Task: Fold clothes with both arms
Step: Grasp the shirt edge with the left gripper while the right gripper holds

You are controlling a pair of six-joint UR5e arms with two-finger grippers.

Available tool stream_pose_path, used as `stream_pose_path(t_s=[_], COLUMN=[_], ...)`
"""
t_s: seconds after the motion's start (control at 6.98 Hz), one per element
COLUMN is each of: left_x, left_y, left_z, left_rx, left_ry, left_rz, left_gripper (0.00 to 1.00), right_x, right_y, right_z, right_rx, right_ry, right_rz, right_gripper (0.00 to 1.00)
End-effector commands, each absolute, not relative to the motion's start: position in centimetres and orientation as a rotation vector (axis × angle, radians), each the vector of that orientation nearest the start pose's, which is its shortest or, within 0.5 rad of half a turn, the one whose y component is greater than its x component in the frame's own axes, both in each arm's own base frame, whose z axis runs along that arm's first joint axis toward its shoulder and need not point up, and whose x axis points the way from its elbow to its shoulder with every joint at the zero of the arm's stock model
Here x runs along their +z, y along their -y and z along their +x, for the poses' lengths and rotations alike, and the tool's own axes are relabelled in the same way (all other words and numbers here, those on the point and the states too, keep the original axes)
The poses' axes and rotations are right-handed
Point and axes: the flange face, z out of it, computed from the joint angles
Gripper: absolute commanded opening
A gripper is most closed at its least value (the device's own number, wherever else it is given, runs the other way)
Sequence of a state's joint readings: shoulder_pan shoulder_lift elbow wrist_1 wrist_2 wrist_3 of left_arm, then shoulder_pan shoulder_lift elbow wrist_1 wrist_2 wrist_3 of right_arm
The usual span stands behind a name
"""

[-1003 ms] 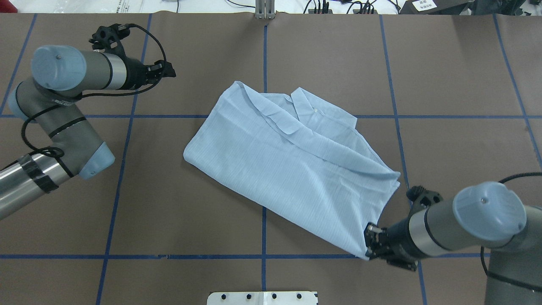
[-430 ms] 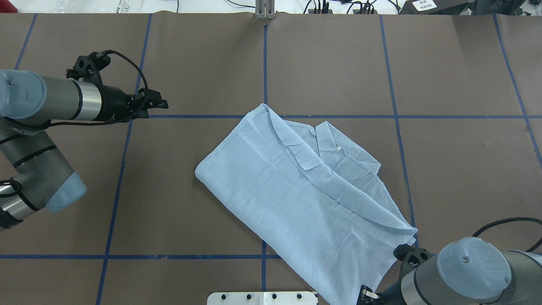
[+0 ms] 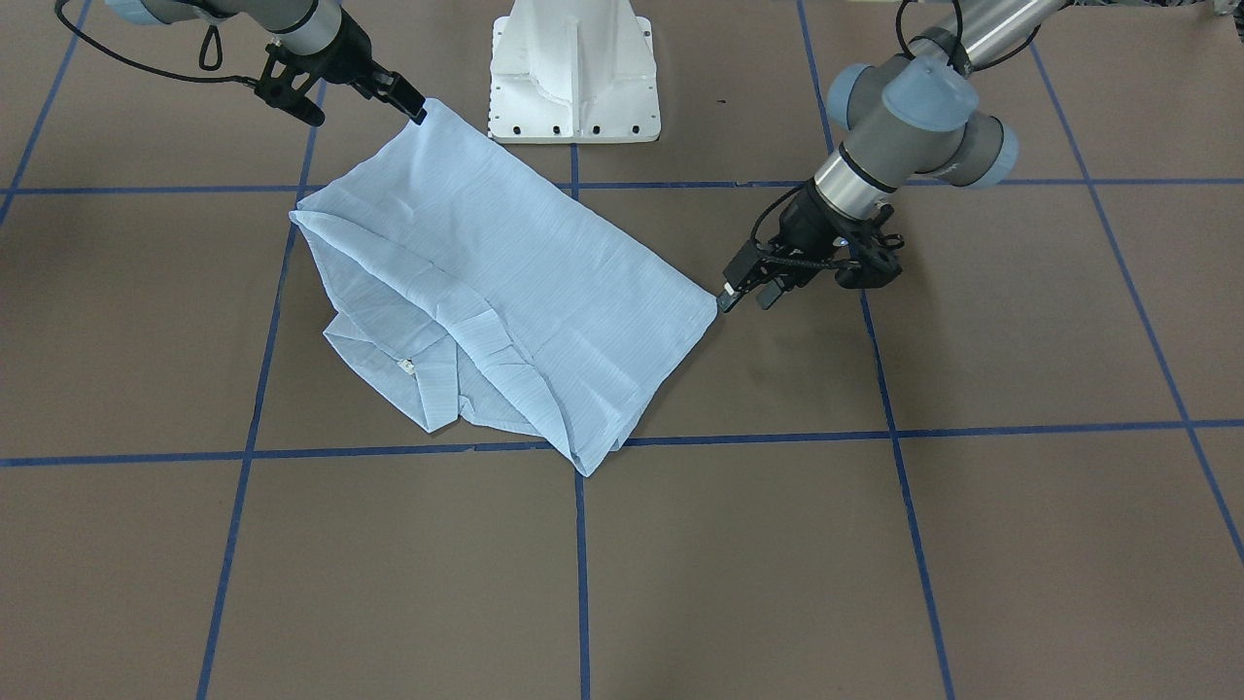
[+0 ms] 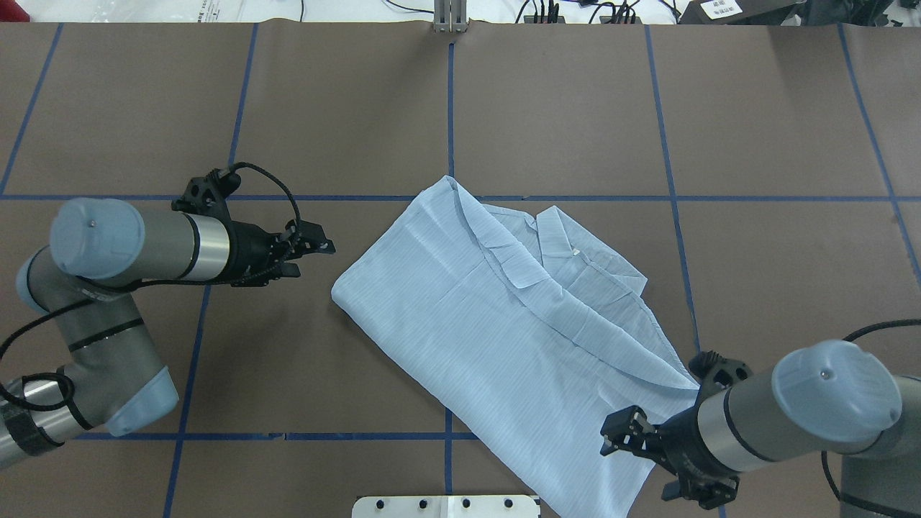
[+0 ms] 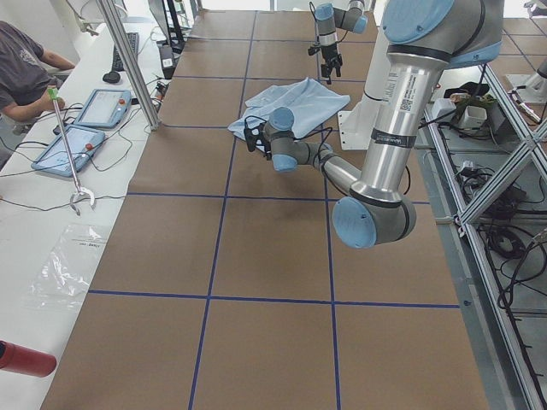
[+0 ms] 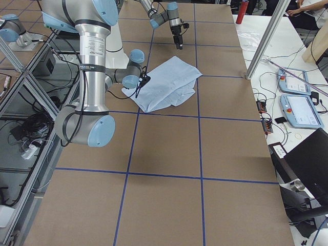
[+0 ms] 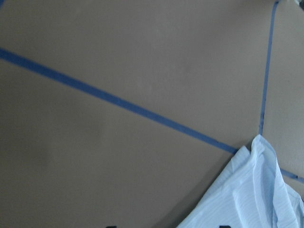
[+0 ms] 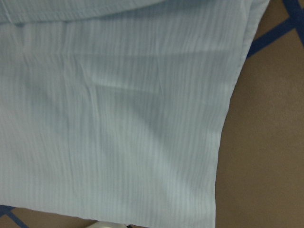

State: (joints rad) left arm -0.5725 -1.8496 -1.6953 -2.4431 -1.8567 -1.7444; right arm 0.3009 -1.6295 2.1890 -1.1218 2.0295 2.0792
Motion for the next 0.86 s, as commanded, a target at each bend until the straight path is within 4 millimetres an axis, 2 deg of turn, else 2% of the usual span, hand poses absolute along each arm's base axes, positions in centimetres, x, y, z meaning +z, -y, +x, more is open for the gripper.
stream_pose_path(t_s=[0.0, 0.14, 0.43, 0.57, 0.72], left_x=[34.6, 33.7, 34.2, 34.1, 34.1], left_y=[38.4, 38.1, 37.7, 37.7, 37.7], left_z=[48.9, 49.9, 50.6, 50.7, 50.7], left_rx=[-0.464, -0.458, -0.468, -0.473, -0.485], left_ry=[-1.253, -1.239, -1.225, -1.224, -1.225], left_rz=[-0.035, -0.044, -0.026, -0.023, -0.031], left_gripper=[0.81, 0.81, 0.79, 0.6, 0.24], right_x=[33.8, 33.9, 33.9, 33.8, 33.9], right_y=[24.5, 24.5, 24.5, 24.5, 24.4], right_z=[-37.2, -37.2, -37.2, -37.2, -37.3], right_rx=[0.565, 0.567, 0.567, 0.568, 0.565], right_ry=[0.982, 0.981, 0.981, 0.983, 0.982], right_rz=[-0.486, -0.487, -0.487, -0.486, -0.488], right_gripper=[1.0, 1.0, 1.0, 1.0, 1.0])
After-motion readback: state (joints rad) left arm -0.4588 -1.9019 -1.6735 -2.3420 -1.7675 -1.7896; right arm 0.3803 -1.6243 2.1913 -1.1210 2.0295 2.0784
